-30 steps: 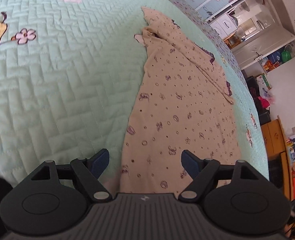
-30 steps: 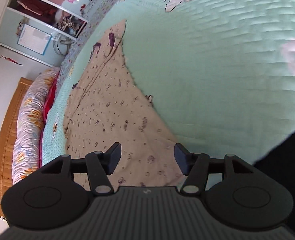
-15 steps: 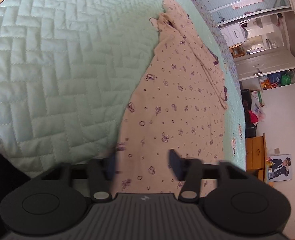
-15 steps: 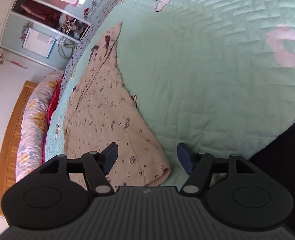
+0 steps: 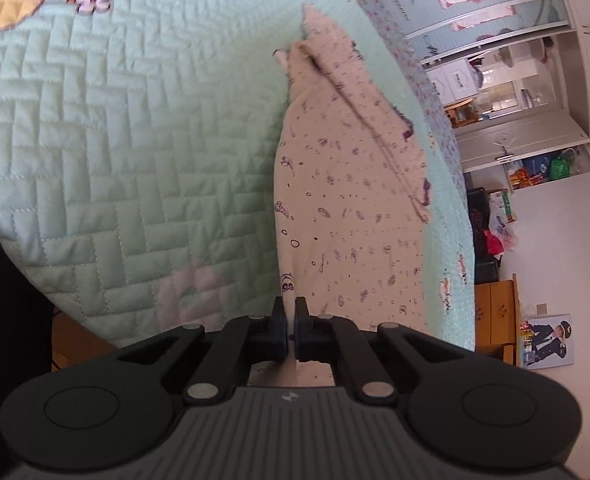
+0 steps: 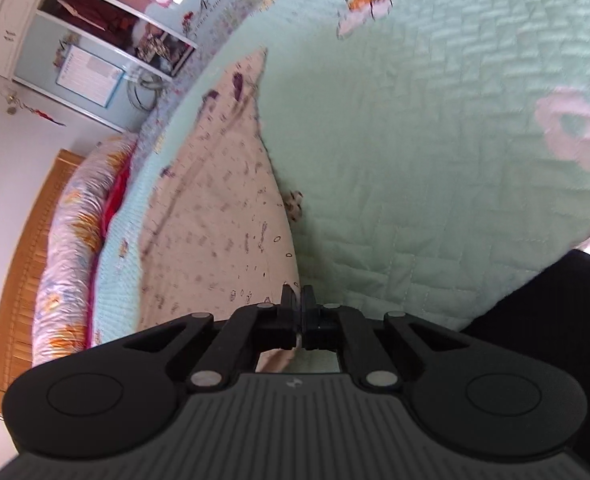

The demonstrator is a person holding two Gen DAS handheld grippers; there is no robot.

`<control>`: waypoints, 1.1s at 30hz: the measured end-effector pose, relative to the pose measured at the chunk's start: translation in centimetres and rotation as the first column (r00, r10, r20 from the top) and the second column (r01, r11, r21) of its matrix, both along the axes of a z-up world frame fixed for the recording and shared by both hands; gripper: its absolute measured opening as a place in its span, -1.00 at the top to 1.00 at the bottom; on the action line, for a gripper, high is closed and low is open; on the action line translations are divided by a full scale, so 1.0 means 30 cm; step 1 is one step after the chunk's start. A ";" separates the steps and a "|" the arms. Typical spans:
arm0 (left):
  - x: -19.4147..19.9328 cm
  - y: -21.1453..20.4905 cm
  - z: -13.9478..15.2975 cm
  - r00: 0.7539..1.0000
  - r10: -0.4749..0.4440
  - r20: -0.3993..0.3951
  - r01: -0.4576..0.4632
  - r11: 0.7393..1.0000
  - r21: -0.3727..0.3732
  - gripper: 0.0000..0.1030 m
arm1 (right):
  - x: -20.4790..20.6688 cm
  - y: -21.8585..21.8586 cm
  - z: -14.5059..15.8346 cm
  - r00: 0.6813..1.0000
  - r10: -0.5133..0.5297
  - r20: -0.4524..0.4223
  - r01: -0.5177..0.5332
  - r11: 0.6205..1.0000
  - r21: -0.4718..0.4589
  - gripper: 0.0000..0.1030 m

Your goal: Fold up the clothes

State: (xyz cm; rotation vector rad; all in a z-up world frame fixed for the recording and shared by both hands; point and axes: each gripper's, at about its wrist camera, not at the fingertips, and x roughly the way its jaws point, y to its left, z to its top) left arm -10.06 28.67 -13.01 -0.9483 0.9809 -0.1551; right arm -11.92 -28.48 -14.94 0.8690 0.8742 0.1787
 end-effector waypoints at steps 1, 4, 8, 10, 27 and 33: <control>-0.006 0.004 0.001 1.000 -0.001 -0.002 0.001 1.000 0.005 0.98 | -0.001 0.002 -0.008 1.000 -0.001 -0.010 0.001 1.000 -0.001 0.90; 0.001 0.015 -0.072 0.998 0.002 -0.061 -0.001 1.000 0.016 0.98 | 0.000 0.009 -0.039 0.999 -0.002 -0.043 0.002 1.000 -0.006 0.90; -0.006 0.025 -0.160 0.992 0.016 -0.128 -0.017 1.000 -0.009 0.96 | 0.002 0.018 -0.079 0.996 -0.005 -0.088 0.004 1.000 -0.013 0.89; -0.022 0.026 -0.122 0.996 0.003 -0.092 -0.003 1.000 -0.009 0.94 | -0.003 0.024 -0.076 0.996 -0.006 -0.091 0.004 1.000 -0.030 0.80; -0.044 0.017 -0.032 1.000 -0.010 -0.026 0.014 0.989 0.150 0.32 | 0.054 0.046 -0.074 0.994 0.057 -0.098 -0.075 0.979 -0.188 0.61; 0.059 -0.071 0.167 0.977 -0.132 0.170 0.064 0.934 0.352 0.26 | 0.062 0.106 0.057 0.999 0.041 0.018 -0.031 0.914 -0.405 0.70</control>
